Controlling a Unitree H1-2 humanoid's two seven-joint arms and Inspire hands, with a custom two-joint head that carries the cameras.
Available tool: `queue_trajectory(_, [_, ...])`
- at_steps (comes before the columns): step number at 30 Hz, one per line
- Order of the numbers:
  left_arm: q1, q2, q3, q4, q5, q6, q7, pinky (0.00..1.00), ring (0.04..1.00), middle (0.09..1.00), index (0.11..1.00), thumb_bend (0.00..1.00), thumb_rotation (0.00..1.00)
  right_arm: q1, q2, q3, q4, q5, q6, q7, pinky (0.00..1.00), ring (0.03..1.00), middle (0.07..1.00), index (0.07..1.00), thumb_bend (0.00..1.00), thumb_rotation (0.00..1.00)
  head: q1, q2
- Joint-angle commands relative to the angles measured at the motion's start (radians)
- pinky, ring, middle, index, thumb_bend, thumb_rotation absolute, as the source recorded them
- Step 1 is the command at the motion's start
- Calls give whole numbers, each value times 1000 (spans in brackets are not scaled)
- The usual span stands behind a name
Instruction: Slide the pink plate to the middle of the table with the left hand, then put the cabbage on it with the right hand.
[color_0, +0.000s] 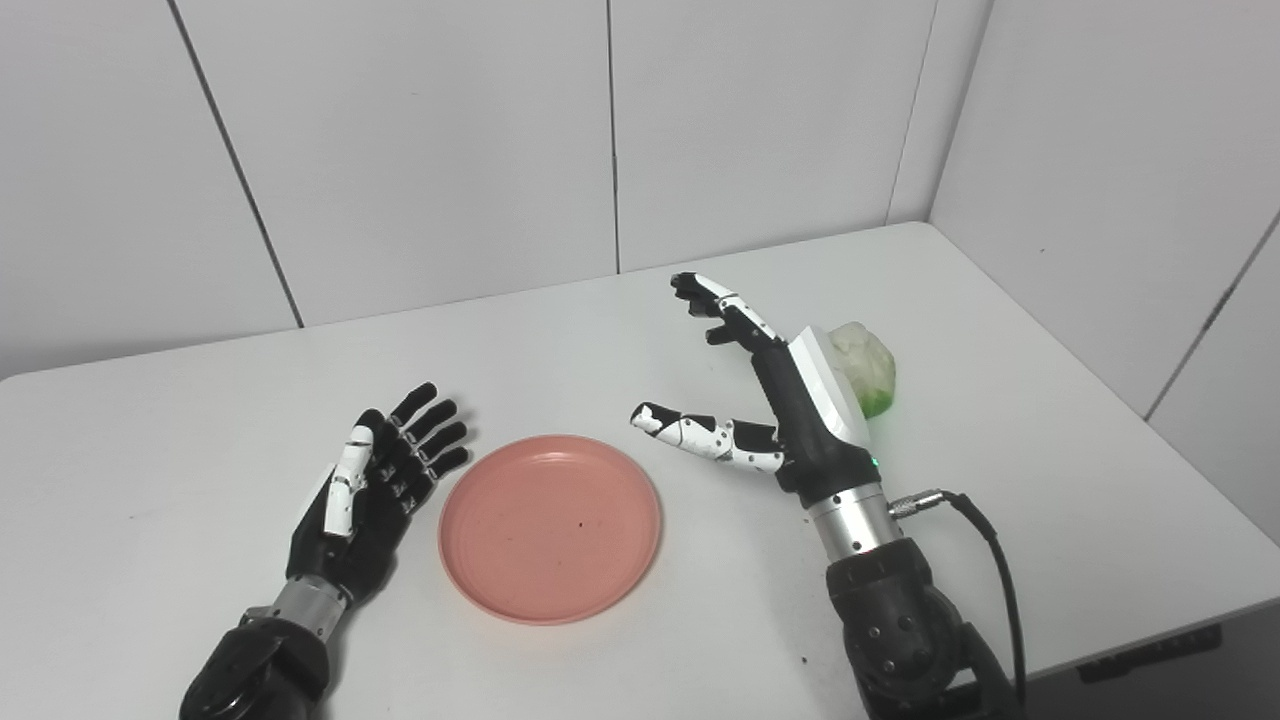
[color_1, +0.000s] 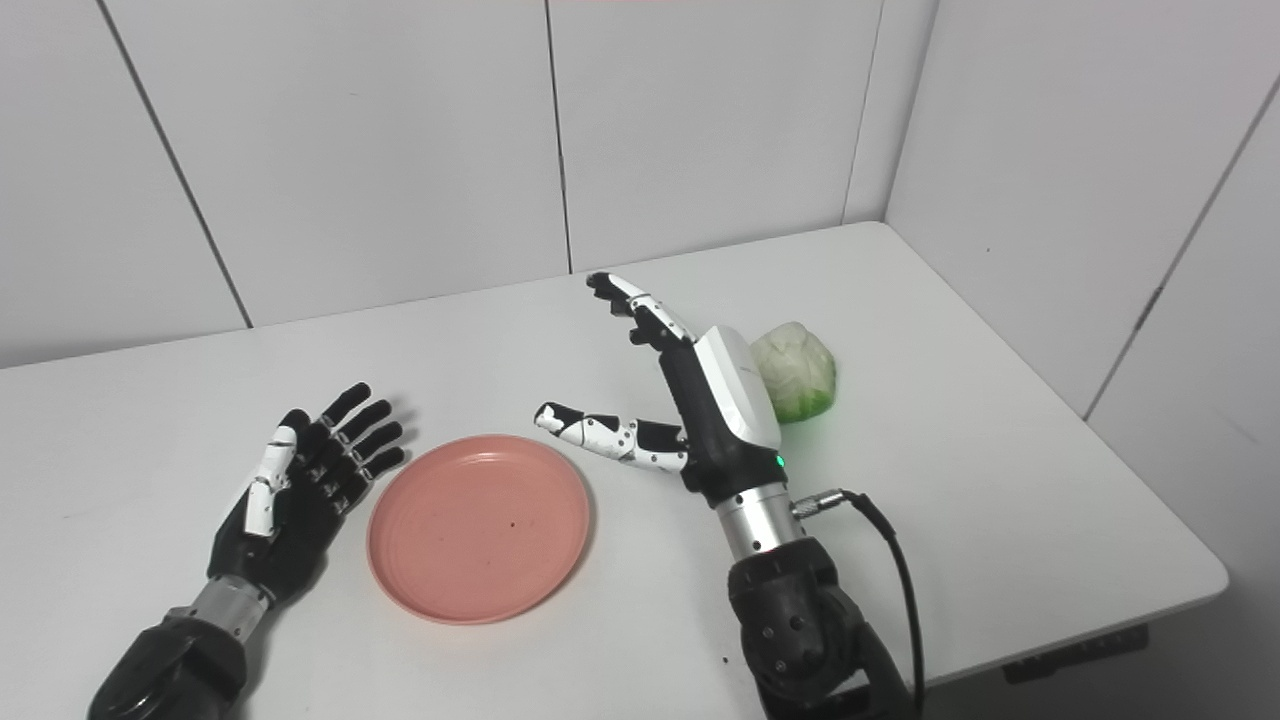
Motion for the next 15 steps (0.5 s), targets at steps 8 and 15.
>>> queue_trajectory(8, [45, 14, -9, 74, 30, 30, 10, 841, 858, 870, 857, 500, 1000, -112, -60, -40, -18, -70, 79, 67, 829, 898, 925, 932, 813, 553, -13, -2])
queue_trajectory(15, [44, 22, -4, 87, 26, 18, 3, 838, 857, 870, 856, 501, 1000, -161, -101, -81, 10, -104, 115, 66, 843, 922, 954, 964, 859, 557, -32, -8])
